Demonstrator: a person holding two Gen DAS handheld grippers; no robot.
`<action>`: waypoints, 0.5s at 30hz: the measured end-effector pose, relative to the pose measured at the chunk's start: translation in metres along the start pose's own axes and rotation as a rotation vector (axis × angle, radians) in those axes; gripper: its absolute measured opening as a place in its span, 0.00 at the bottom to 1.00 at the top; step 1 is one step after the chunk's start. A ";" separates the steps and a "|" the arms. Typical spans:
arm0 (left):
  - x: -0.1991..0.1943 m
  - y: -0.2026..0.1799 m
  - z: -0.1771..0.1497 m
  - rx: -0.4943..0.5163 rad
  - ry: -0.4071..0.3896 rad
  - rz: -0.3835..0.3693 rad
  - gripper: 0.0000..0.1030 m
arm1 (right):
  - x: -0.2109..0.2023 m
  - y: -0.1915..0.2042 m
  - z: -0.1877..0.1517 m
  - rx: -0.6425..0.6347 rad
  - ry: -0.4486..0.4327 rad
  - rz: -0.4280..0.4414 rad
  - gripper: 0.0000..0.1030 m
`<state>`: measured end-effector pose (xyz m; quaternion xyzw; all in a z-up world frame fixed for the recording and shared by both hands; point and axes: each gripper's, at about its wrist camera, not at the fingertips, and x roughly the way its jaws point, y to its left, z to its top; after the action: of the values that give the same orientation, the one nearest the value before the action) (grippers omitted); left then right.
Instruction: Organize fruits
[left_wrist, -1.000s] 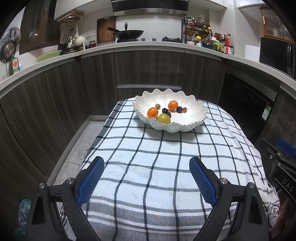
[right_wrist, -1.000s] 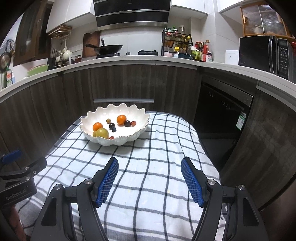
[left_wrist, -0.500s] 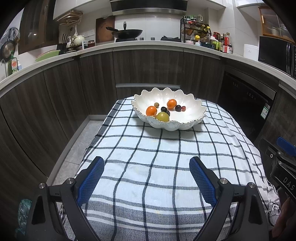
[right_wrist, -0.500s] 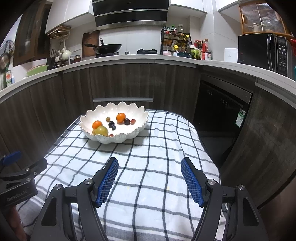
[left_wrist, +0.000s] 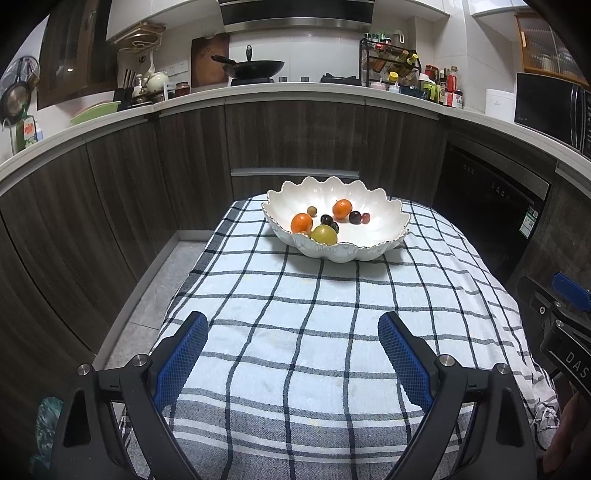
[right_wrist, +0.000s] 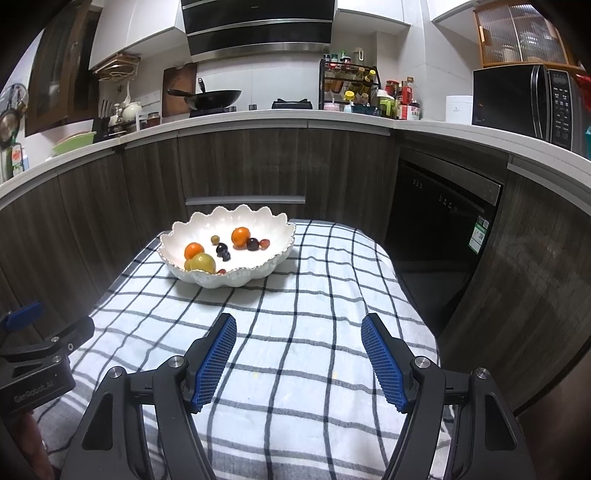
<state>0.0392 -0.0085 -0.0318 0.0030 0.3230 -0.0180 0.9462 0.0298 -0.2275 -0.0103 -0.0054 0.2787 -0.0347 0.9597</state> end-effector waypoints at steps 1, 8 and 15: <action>-0.001 0.001 0.000 0.000 -0.001 0.000 0.92 | 0.000 0.000 0.000 0.000 0.000 -0.001 0.69; -0.003 0.002 0.002 -0.003 -0.004 0.002 0.92 | -0.001 0.000 0.000 0.000 -0.002 0.000 0.69; -0.004 0.002 0.002 -0.006 -0.007 0.007 0.92 | -0.001 0.000 0.000 0.001 -0.003 -0.001 0.69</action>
<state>0.0376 -0.0061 -0.0277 0.0012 0.3198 -0.0139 0.9474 0.0292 -0.2275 -0.0094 -0.0052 0.2774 -0.0353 0.9601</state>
